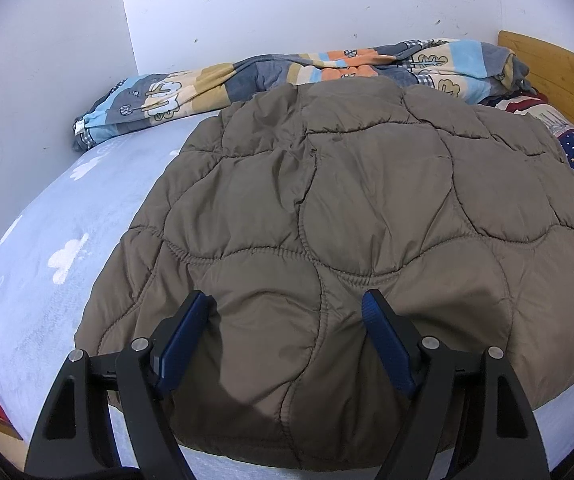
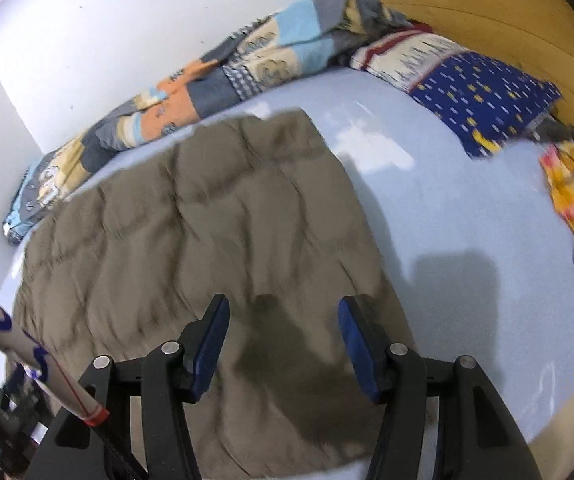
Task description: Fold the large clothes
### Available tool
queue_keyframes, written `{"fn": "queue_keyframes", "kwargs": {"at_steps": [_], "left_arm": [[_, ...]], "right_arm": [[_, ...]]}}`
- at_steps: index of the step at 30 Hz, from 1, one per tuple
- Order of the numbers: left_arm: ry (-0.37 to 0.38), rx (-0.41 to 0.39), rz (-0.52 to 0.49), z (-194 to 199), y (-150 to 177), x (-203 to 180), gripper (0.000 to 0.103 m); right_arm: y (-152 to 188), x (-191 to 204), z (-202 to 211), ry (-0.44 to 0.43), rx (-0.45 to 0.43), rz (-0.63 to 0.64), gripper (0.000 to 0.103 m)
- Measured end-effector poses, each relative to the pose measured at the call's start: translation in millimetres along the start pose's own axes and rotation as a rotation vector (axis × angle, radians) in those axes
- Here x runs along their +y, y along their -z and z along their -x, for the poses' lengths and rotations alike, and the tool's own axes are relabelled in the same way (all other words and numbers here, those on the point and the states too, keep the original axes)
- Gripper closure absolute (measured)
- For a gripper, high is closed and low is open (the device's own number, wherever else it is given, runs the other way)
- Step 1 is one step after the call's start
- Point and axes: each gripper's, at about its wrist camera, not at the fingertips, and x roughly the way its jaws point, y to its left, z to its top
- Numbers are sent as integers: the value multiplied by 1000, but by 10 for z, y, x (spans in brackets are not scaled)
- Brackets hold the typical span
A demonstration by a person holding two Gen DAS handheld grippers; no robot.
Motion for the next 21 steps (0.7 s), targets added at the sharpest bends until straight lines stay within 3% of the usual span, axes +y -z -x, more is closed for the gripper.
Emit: {"fn": "queue_keyframes", "kwargs": {"at_steps": [6,10,16,21], "left_arm": [[-1,1,-2,-11,-10,-5,24],[-1,6,1,-22,-8,-1,24],[2,23,6,-13,-31,15,24],[26,-34,22,227,-283,69,25]], "right_arm": [[-465,336,-310,-38,-1,69,42],[-669,451,-712,-30,72,89,42],[-654,439,-1157,-8,201,92,40],[-677,436,-931,-14,156,93,40]]}}
